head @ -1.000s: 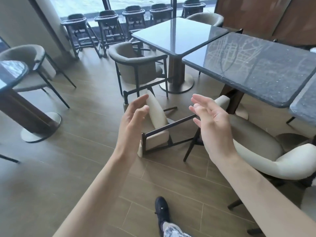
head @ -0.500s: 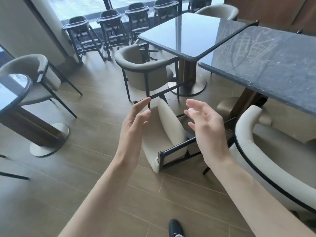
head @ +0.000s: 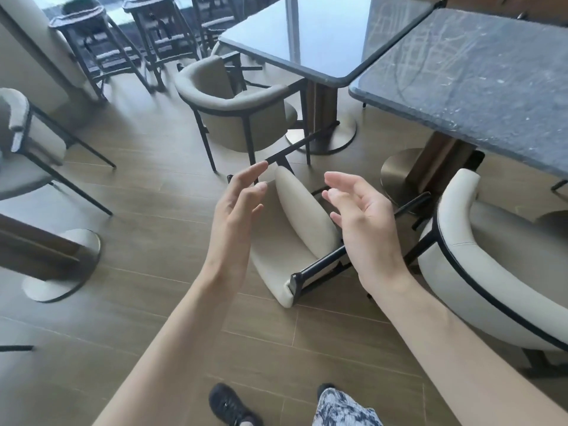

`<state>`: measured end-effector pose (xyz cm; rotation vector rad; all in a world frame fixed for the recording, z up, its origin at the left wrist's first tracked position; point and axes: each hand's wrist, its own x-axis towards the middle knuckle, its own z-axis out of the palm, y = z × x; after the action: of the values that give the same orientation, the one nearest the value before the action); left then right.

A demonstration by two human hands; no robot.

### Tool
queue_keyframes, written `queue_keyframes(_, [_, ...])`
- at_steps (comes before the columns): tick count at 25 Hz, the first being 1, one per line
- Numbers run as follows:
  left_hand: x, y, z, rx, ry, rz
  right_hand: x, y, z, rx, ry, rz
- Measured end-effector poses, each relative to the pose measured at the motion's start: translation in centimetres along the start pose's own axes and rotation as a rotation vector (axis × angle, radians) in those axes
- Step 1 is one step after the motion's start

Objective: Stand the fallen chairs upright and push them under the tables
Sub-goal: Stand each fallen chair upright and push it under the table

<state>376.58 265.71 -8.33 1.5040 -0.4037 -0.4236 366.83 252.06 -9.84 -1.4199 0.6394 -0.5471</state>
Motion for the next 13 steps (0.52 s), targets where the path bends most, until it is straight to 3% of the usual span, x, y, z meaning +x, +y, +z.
queue_keyframes(13, [7.5,1.2,-18.9,0.117,-0.294,0.079,-0.7,1.4,19.5,0.045,0.255,-0.025])
